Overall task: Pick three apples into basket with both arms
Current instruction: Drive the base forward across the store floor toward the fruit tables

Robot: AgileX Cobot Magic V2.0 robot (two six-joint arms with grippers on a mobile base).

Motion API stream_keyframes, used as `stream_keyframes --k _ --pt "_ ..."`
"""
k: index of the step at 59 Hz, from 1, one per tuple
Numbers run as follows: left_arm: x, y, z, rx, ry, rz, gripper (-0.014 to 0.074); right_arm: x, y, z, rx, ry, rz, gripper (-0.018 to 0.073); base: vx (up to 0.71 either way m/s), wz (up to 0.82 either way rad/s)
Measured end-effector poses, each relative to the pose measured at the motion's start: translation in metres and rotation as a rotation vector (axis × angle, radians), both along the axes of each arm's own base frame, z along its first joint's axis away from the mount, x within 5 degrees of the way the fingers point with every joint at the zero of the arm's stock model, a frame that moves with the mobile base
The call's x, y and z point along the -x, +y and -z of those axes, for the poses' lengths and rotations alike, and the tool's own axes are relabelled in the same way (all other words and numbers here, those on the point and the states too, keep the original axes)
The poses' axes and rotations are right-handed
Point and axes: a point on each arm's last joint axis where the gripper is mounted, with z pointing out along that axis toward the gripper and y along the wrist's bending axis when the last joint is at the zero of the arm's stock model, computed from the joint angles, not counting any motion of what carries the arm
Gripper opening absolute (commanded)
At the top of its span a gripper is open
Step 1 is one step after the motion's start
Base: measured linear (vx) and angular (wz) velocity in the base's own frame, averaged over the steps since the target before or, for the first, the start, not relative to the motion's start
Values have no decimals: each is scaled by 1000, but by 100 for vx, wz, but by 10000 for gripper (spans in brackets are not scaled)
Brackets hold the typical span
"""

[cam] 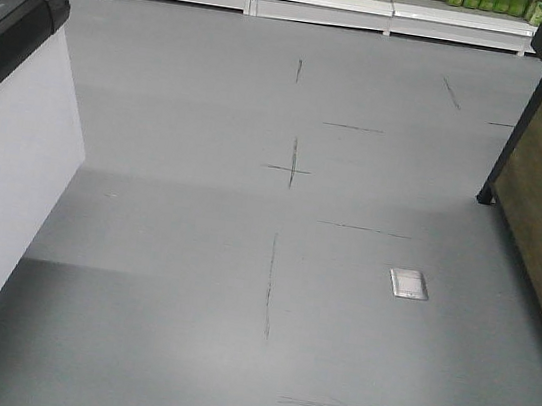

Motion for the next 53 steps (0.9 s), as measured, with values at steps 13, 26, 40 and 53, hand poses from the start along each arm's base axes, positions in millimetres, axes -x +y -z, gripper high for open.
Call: stream_keyframes --k 13,26,40,53 --pt "0 0 0 0 0 0 -6 0 0 0 0 0 0 -4 0 0" --pt "0 0 0 0 0 0 -6 0 0 0 0 0 0 -4 0 0" --pt "0 0 0 0 0 0 -6 0 0 0 0 0 0 -4 0 0" --pt "0 0 0 0 0 0 -6 0 0 0 0 0 0 -4 0 0"
